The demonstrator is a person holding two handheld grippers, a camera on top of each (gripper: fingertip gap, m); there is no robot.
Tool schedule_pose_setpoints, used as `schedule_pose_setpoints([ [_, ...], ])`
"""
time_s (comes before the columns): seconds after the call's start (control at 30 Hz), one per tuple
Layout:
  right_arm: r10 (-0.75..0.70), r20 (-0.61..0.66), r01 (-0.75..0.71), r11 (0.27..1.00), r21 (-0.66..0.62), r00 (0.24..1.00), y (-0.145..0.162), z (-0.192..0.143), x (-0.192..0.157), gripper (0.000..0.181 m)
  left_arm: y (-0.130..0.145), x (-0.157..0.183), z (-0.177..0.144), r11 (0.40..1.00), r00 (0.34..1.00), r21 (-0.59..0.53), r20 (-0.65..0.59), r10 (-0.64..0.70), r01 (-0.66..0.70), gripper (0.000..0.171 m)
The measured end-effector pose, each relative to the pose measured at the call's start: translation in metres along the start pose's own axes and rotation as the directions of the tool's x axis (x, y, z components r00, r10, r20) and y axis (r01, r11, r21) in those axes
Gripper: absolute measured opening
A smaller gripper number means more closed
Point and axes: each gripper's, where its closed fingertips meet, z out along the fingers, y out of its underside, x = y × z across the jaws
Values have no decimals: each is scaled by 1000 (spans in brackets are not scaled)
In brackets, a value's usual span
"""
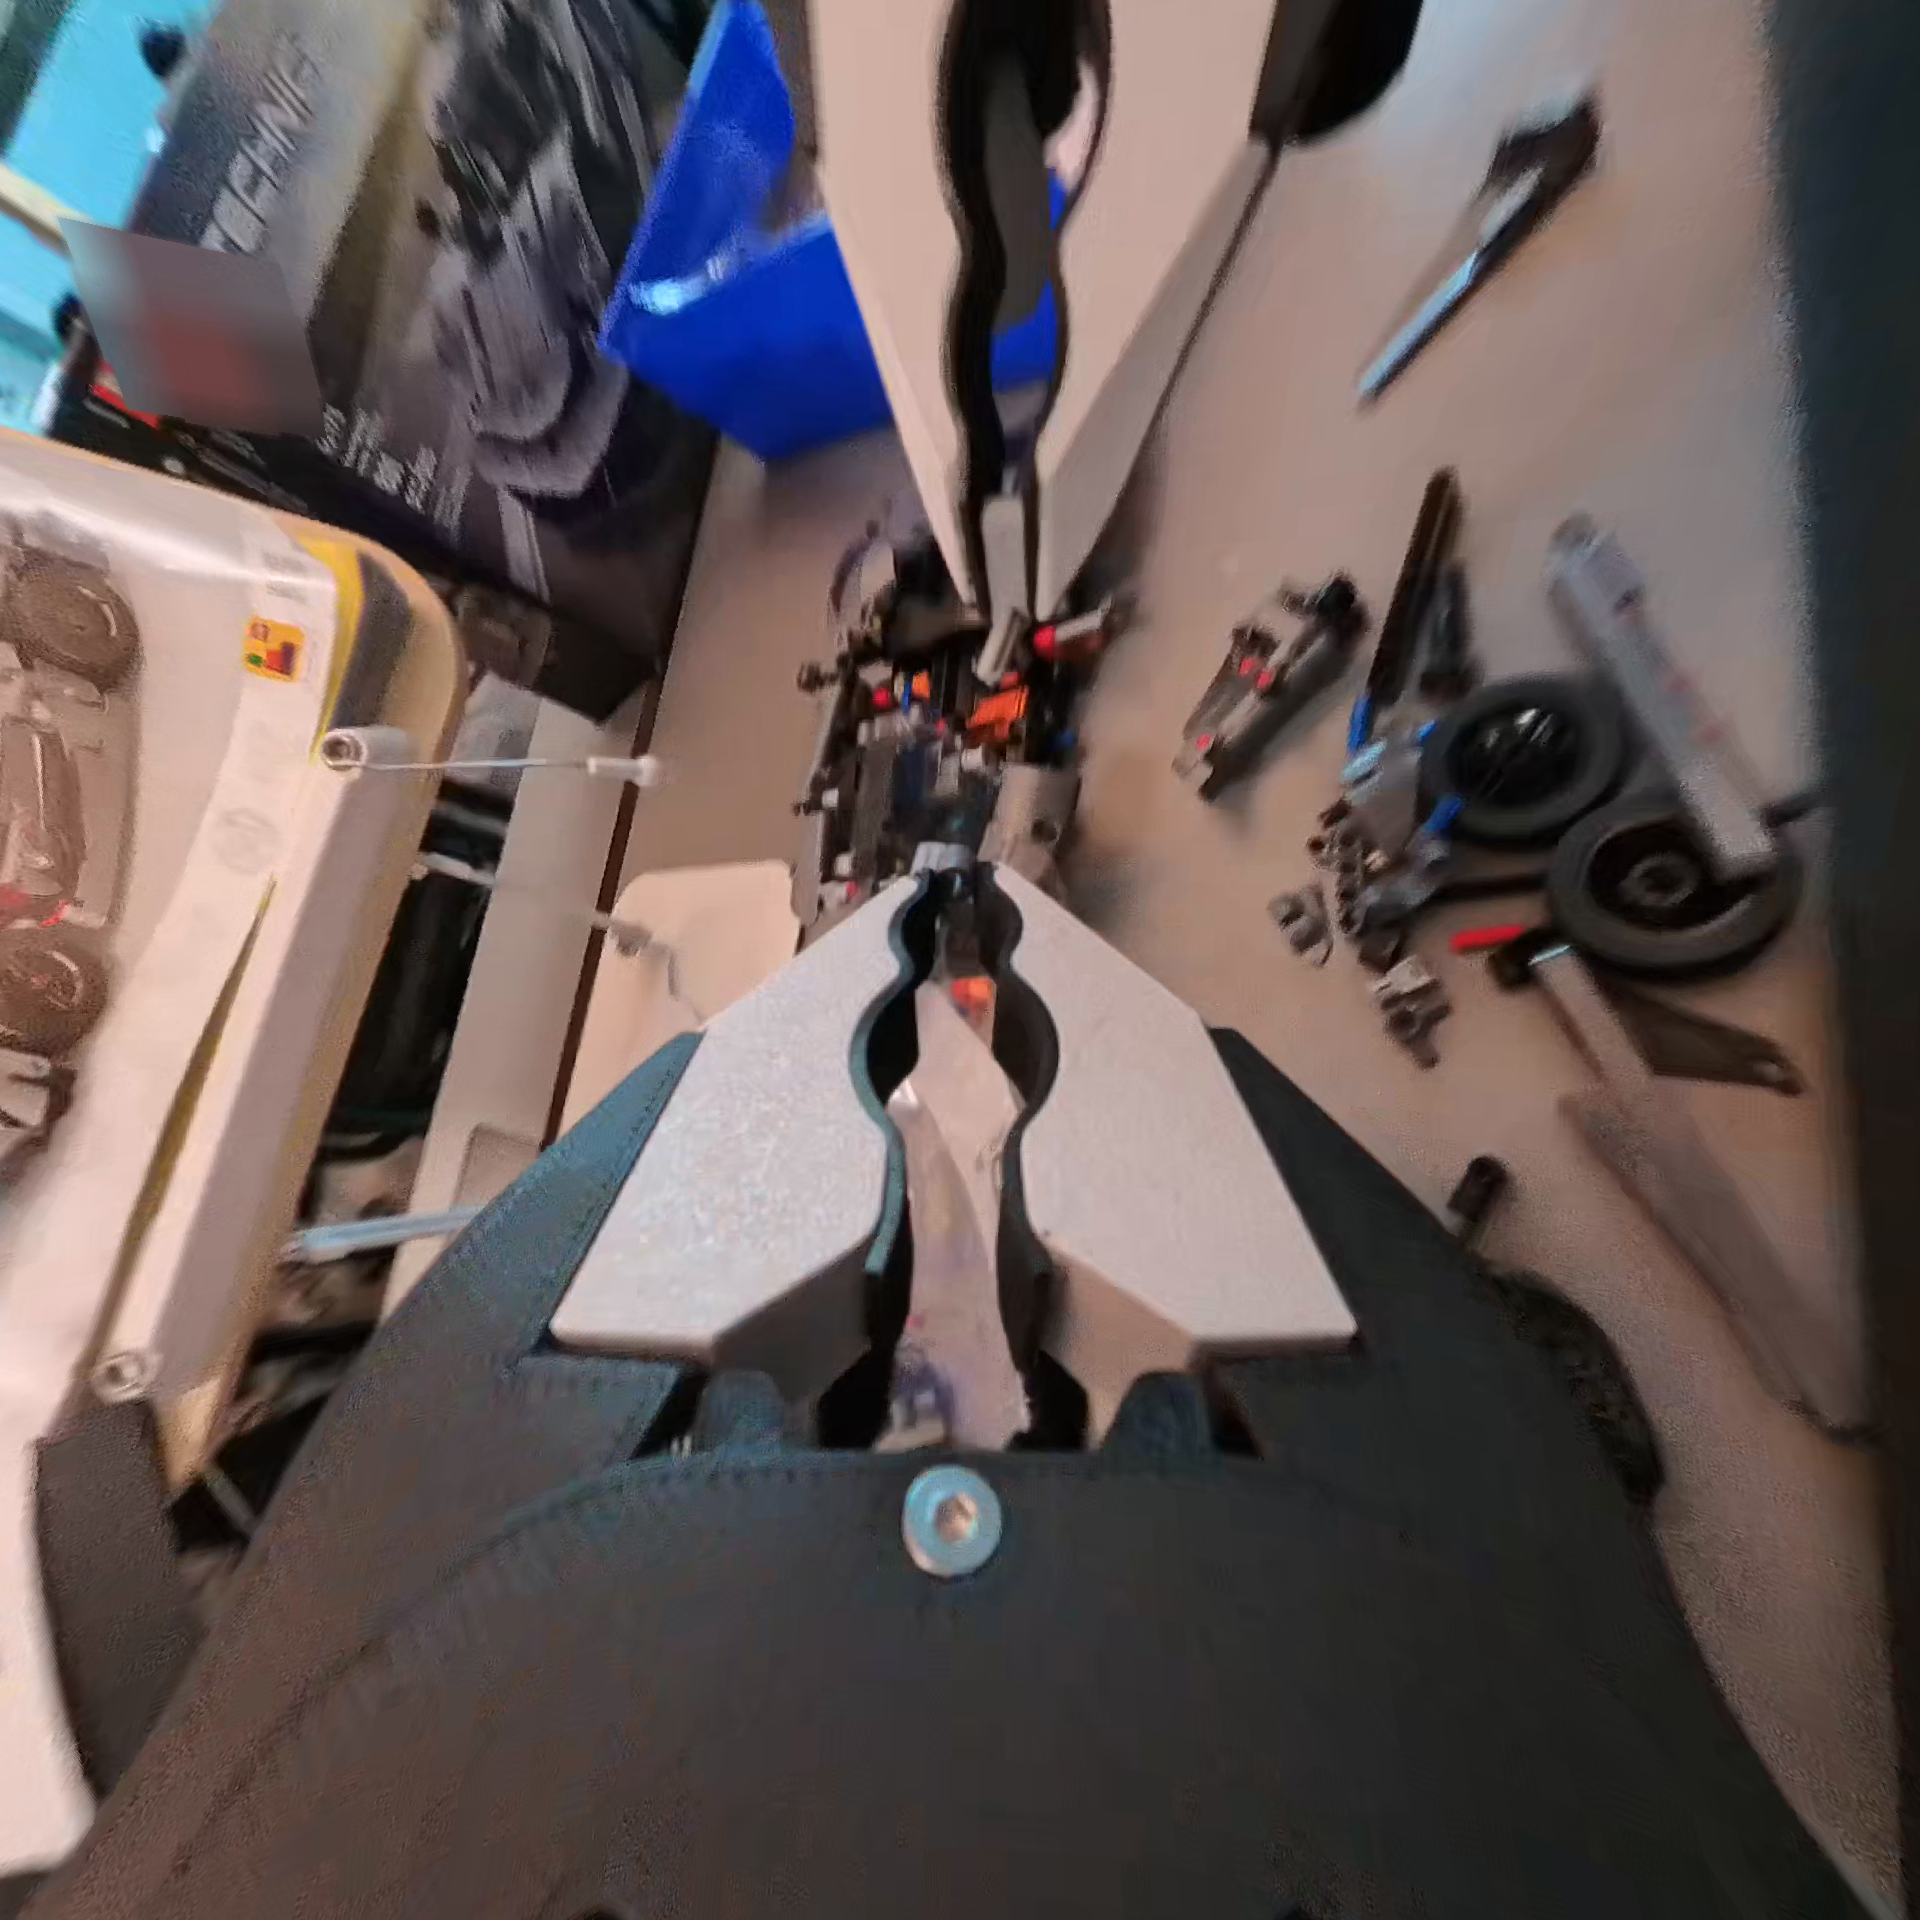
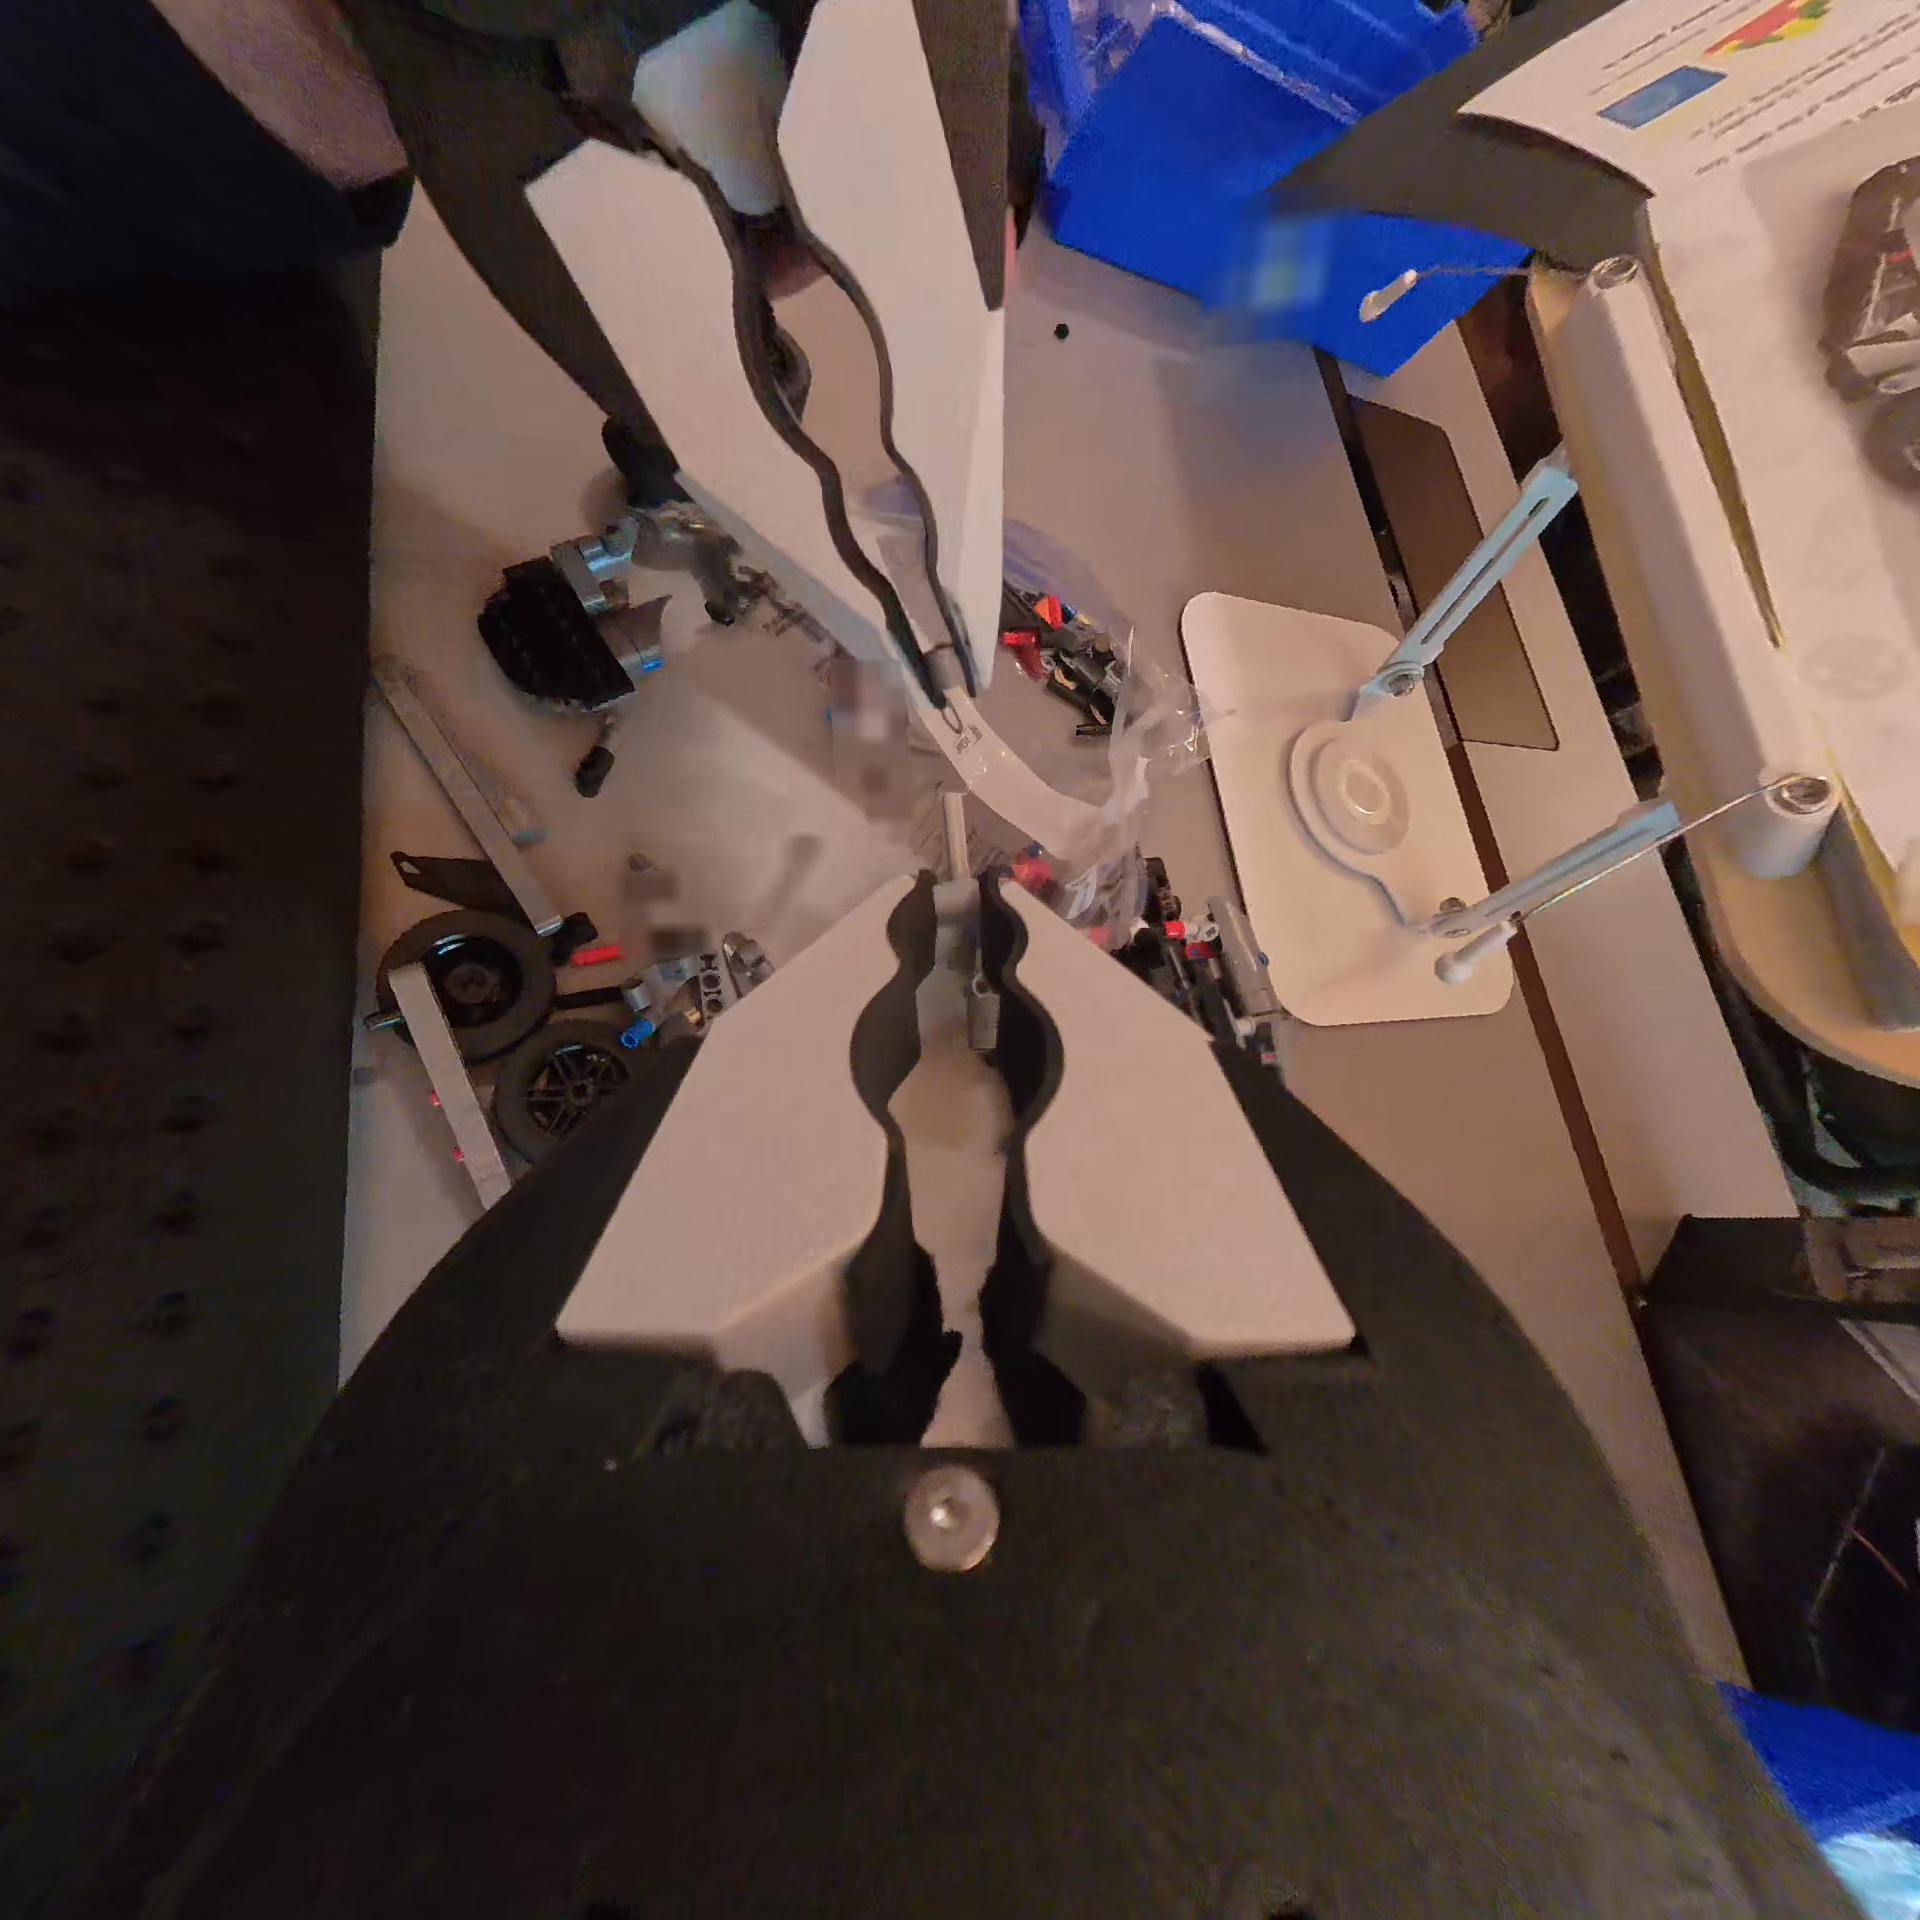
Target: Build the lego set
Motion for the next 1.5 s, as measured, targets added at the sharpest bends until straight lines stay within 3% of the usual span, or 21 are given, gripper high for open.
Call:
schedule_pose_setpoints([
  [0.1,6,3,-6,1000,-7,1000,4,2,0,6,29,-14,11,971,993,-237,111,44,-17,19],
  [0.23,10,4,-10,1000,12,1000,1,0,2,6,39,-25,12,961,985,-277,169,41,8,38],
  [0.4,129,85,-142,975,170,988,-19,-12,3,6,3,-25,-2,999,989,-28,139,-41,45,40],
  [0.53,324,293,-411,853,321,900,-39,-24,9,6,-28,-16,-10,993,992,120,123,-19,4,35],
  [0.63,367,382,-490,818,303,848,-39,-20,5,6,-48,-13,-16,974,993,227,115,-33,7,33],
  [0.7,345,368,-455,846,276,863,-36,-15,1,6,-58,-12,-19,963,992,269,124,-33,-2,30],
  [0.87,230,293,-308,915,260,928,-35,-12,-8,6,-54,2,-14,969,999,246,51,7,-19,8],
  [1.07,29,106,-50,979,200,994,-34,-14,-11,7,-56,9,-16,965,999,258,21,31,-35,5],
  [1.27,-131,-16,132,980,148,991,-36,-15,-14,7,-55,12,-18,967,1000,253,-5,26,-24,2],
  [1.5,-186,-30,188,974,127,982,-33,-26,-20,5,-67,18,-21,944,995,319,-81,-63,86,2],
])
